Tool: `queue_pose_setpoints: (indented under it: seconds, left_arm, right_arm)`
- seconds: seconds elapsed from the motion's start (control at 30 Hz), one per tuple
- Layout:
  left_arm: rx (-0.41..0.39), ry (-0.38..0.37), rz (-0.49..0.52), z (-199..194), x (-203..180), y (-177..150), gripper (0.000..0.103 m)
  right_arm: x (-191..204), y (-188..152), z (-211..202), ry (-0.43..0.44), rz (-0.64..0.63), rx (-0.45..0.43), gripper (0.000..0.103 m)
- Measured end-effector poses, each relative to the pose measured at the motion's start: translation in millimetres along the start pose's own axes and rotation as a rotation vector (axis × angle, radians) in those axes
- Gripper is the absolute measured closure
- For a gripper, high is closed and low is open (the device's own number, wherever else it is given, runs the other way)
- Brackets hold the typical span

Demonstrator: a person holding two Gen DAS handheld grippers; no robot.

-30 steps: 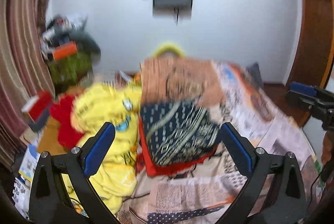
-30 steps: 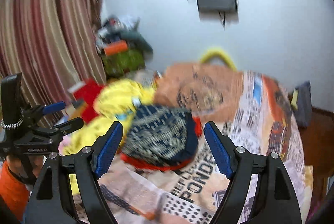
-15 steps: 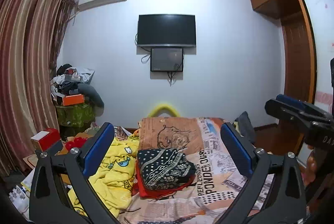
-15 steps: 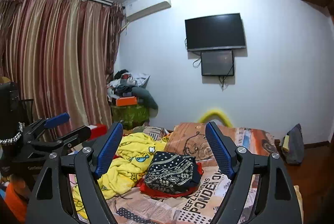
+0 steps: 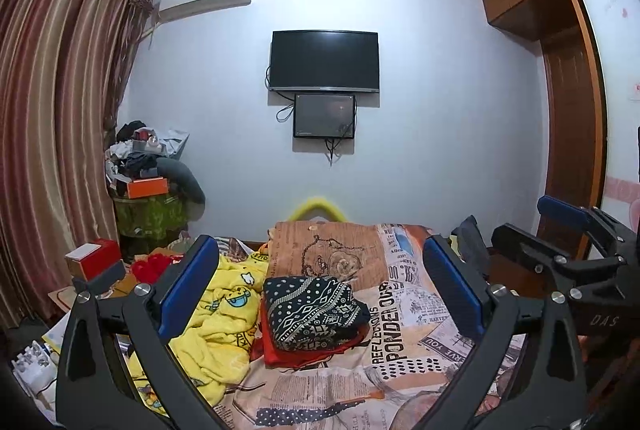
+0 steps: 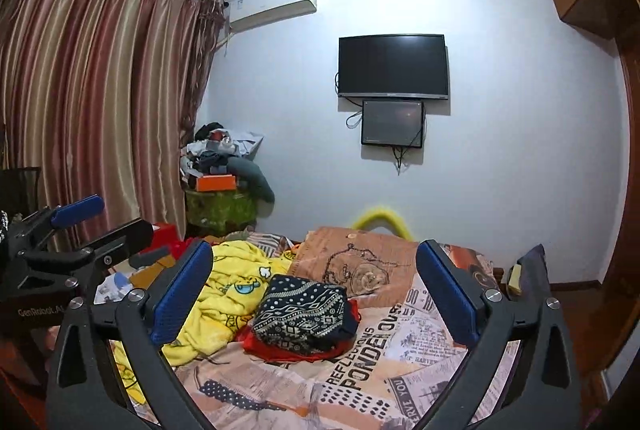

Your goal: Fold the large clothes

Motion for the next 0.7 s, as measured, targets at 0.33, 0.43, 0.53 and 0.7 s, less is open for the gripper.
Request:
queue_pose_setpoints:
  seconds: [0.33,0.43,0.53,0.7]
  left_arm:
    - [0.024,0.021,-0.016,4.1,5.9,-7.4,0.000]
    - [0.033,0.027,-0.019,7.0,4.8,-9.3,0.000]
    - [0.042,0.031,-0.017,9.6,4.3,-11.4,0.000]
    - [0.056,0.031,-0.016,13.7,1.7,-15.5,0.000]
  right_arm:
    - [-4.2,-6.5,-1.7,0.005,0.029,0.026,0.002]
    - [-5.9,-8.0,-2.1,0.005,0.036,0.030,0.002]
    - [-8.1,-9.4,-1.9,0.007,0.045,0.039,0.002]
    - [-11.7,-12.2,-0.1,0.014,0.062,0.055,0.002]
Point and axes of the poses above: each gripper's, at about its wrist camera, not at the fingertips, and z roughly the way its jaws point, x to its left, y to its top, the point moved 4 cm from there along z, roughly the way its jaws point, and after that the axes turned 7 degrees about -z, right-handed, at the moved point
